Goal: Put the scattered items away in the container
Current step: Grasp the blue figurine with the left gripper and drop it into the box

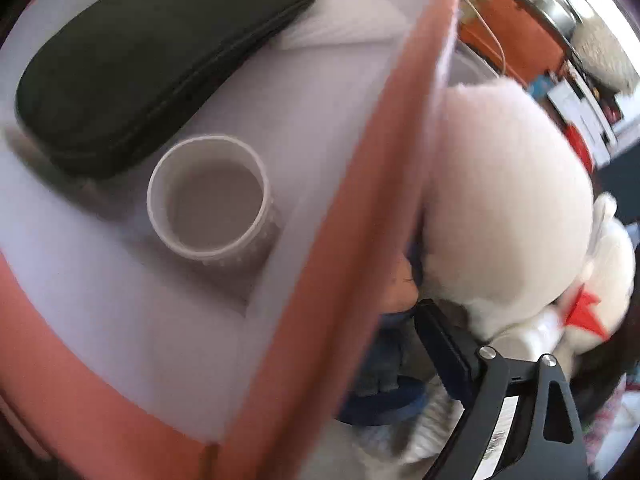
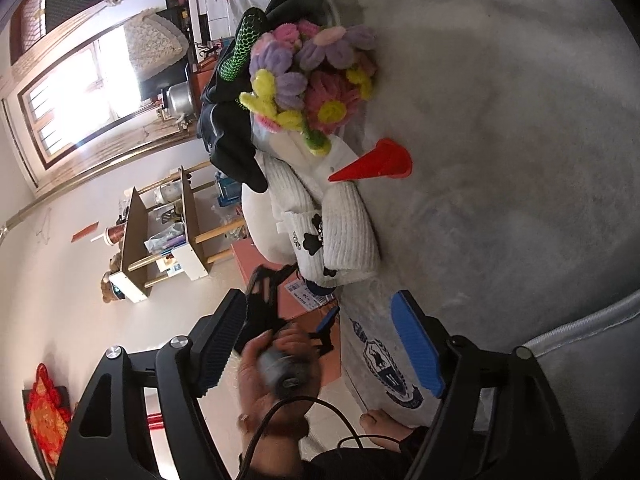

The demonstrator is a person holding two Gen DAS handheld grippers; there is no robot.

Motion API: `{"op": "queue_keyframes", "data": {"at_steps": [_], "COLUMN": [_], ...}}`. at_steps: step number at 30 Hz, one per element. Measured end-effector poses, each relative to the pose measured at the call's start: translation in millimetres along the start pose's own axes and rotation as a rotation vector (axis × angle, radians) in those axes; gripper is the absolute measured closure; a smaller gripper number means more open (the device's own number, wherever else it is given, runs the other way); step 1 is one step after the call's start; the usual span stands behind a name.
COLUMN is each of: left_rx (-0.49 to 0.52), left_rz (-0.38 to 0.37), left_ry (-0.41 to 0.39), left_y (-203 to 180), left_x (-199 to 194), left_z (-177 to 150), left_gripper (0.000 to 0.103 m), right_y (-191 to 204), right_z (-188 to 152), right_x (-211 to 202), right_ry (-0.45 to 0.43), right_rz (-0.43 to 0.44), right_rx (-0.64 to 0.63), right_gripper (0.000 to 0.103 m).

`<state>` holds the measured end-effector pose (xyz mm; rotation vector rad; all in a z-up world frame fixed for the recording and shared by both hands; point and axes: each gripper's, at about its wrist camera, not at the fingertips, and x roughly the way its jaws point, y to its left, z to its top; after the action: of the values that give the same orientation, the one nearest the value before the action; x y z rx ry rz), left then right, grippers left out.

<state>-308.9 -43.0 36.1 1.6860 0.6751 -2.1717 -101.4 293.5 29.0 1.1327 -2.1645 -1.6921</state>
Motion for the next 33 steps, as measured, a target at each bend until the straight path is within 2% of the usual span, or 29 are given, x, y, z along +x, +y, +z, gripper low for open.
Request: {"op": "queue_keyframes", "data": {"at_steps": [1,2,3,4,8,14,19,21,23,26,28,30,31,32,33], "left_rx": [0.007,0.023,0.050,0.061,0.024,0.059,0.036,0.018,0.005,-0.016,-0.009,0.016,0.050,0.077,0.092], "left_rz": [-0.015,-0.053,-0.084,-0.123,-0.241,-0.373,-0.502,-0.544,-0.582,-0.647,-0.681,-0.673,-0.641,-0.602,-0.554], "left_ry": [0.018,0.038,0.062,0.099,0.220,0.308,0.373,0.371,0.355,0.279,0.145,-0.009,-0.081,-0.113,-0.126], "left_y": [0.5,0.0,-1.5,0.4,26.5,61.1,85.4,94.3,102.9,114.7,125.0,129.5,127.4,124.6,123.5], "left_x": [-0.8,-2.4,-4.7,-7.8,-16.8,-42.9,-72.8,-91.1,-115.9,-161.0,-208.2,-256.8,-280.2,-292.8,-302.2], "left_z": [-3.1,-7.5,-12.8,-20.2,-56.1,-104.6,-109.7,-103.7,-89.0,-57.6,-14.2,31.6,60.5,81.7,103.0], "left_gripper": [0.049,0.070,0.083,0.084,0.084,0.084,0.084,0.084,0.084,0.084,0.087,0.086,0.075,0.061,0.025], "right_y": [0.0,0.1,0.3,0.5,-0.2,-6.8,-11.8,-12.8,-13.4,-13.2,-13.2,-13.2,-13.2,-13.3,-13.6], "right_z": [0.0,0.1,0.3,0.3,0.1,0.9,2.6,2.9,3.0,3.3,3.2,3.3,3.4,3.7,3.9], "right_x": [0.7,1.4,1.9,2.0,0.1,-5.7,-10.0,-11.6,-13.1,-13.7,-13.9,-13.7,-13.5,-13.0,-12.7], "right_ry": [0.002,0.004,0.005,0.004,-0.005,-0.032,-0.053,-0.058,-0.064,-0.066,-0.068,-0.066,-0.066,-0.065,-0.065], "right_rz": [-0.003,-0.005,-0.007,-0.009,-0.009,-0.012,-0.013,-0.009,-0.009,-0.007,-0.008,-0.008,-0.009,-0.011,-0.013], "right_rx": [-0.001,-0.002,-0.003,-0.004,0.001,0.035,0.059,0.066,0.070,0.071,0.071,0.071,0.070,0.070,0.072], "right_gripper": [0.028,0.028,0.028,0.028,0.028,0.028,0.028,0.027,0.027,0.027,0.027,0.027,0.026,0.023,0.021]}}
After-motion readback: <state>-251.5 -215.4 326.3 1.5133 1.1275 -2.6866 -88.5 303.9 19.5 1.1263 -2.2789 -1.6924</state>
